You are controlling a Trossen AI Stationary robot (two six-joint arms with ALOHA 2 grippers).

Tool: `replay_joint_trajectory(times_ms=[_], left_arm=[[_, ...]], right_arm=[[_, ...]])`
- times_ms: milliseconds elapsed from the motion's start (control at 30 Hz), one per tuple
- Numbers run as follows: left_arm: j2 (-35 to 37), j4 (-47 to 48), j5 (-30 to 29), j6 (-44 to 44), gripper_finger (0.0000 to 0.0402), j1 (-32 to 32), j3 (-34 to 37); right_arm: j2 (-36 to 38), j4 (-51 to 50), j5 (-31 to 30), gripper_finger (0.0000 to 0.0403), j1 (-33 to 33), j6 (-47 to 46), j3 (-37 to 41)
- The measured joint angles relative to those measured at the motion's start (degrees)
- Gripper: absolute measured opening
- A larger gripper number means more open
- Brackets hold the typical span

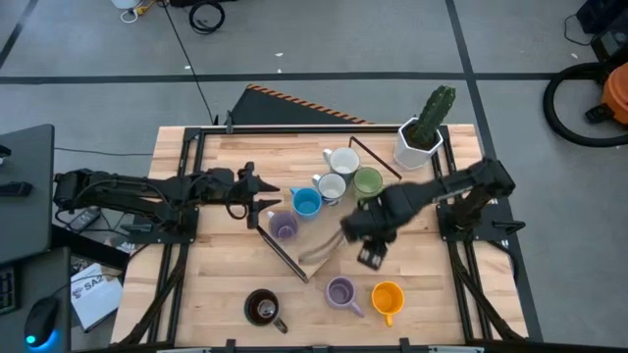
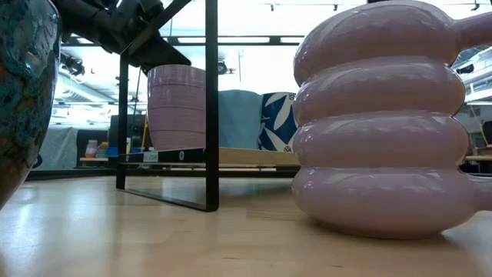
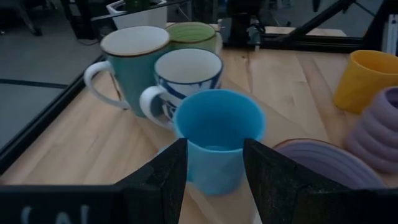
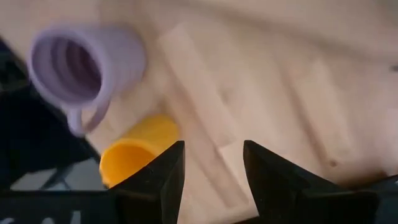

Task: Place coffee mugs
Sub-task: Put the yellow mug on the shelf aligned with the blue mug

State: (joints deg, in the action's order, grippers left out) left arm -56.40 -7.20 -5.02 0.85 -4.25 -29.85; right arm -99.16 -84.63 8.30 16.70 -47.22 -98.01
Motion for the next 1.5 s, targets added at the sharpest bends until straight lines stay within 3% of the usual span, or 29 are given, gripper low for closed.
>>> replay_joint_trajectory(times_ms=[267, 800, 1200, 1500], left_arm=[[0.0, 0.07, -0.02, -0.03, 0.0162, 0.61, 0.0], [0.0, -1.38, -2.64, -5.7, 0.0162, -0.45, 0.0], [0.0, -2.51, -2.69, -7.99, 0.0162, -3.16, 0.0], [0.0, -1.69, -2.66, -8.16, 0.0162, -3.35, 0.0]], right_arm=[[-0.23, 9.96, 3.39, 0.0169, 7.59, -11.31, 5.22], [-10.42, 15.32, 13.18, 0.0165, 12.57, -21.4, 5.21], [-11.46, 18.87, 4.42, 0.0164, 15.72, -35.78, 4.65], [-15.23, 18.87, 3.58, 0.0164, 17.54, -38.36, 4.65]])
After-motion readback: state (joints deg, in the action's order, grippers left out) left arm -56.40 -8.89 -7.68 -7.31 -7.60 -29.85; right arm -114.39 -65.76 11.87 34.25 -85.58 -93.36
